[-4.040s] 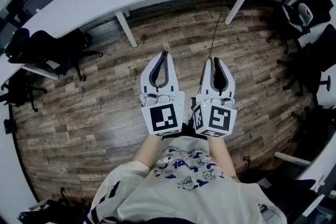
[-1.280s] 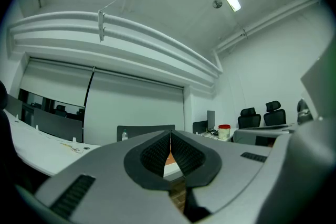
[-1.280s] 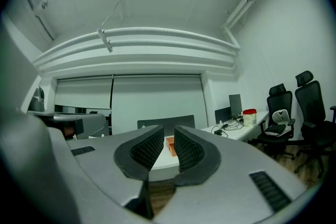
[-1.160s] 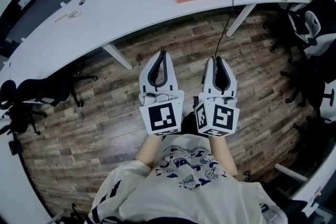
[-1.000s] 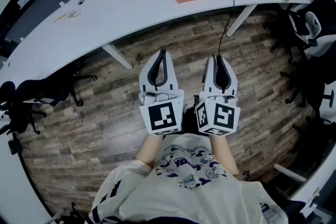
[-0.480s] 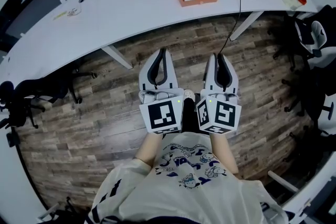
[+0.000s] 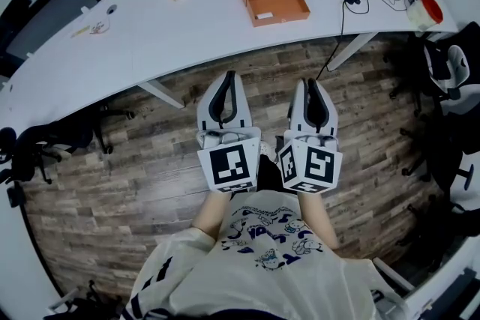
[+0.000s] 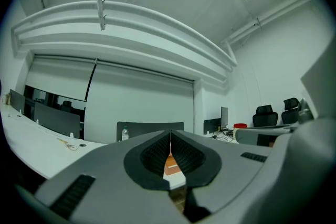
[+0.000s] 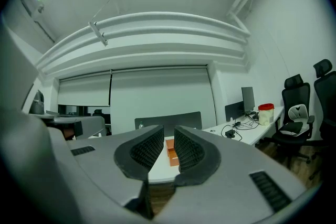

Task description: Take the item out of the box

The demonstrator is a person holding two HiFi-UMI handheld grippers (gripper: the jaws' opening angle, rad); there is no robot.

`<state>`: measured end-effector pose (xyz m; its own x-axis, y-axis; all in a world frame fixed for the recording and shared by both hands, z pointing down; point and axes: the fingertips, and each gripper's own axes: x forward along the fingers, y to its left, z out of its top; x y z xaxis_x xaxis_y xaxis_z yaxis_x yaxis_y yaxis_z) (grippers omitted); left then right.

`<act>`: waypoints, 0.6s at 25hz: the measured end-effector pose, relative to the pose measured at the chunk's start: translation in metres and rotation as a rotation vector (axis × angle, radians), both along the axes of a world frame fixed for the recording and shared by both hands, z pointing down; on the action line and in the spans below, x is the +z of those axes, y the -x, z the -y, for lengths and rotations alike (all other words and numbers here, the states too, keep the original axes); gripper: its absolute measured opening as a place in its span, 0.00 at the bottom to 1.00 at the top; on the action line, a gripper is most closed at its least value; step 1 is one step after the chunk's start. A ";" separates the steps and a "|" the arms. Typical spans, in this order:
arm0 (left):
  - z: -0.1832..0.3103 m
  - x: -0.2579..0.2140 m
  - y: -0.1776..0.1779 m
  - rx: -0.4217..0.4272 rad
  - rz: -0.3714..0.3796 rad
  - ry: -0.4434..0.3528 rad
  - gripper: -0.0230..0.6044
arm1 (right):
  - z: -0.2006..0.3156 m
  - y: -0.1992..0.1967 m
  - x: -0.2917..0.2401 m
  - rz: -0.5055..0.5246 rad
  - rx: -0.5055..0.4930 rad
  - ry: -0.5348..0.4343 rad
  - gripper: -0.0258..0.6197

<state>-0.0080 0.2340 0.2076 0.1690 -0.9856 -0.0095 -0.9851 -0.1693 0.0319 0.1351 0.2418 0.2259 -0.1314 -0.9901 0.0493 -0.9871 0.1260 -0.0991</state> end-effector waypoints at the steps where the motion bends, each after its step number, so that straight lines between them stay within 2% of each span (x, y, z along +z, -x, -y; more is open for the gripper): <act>1: 0.007 0.000 -0.003 -0.003 0.006 0.004 0.07 | 0.008 -0.004 0.000 0.002 -0.003 0.001 0.15; 4: 0.028 -0.001 -0.011 -0.013 0.026 0.015 0.07 | 0.032 -0.013 -0.002 0.005 -0.015 0.005 0.15; 11: 0.074 -0.005 -0.028 -0.046 0.008 0.003 0.07 | 0.080 -0.029 -0.006 0.000 -0.045 -0.003 0.15; 15: 0.094 0.000 -0.039 -0.054 0.021 0.015 0.07 | 0.102 -0.038 -0.002 0.000 -0.063 0.004 0.15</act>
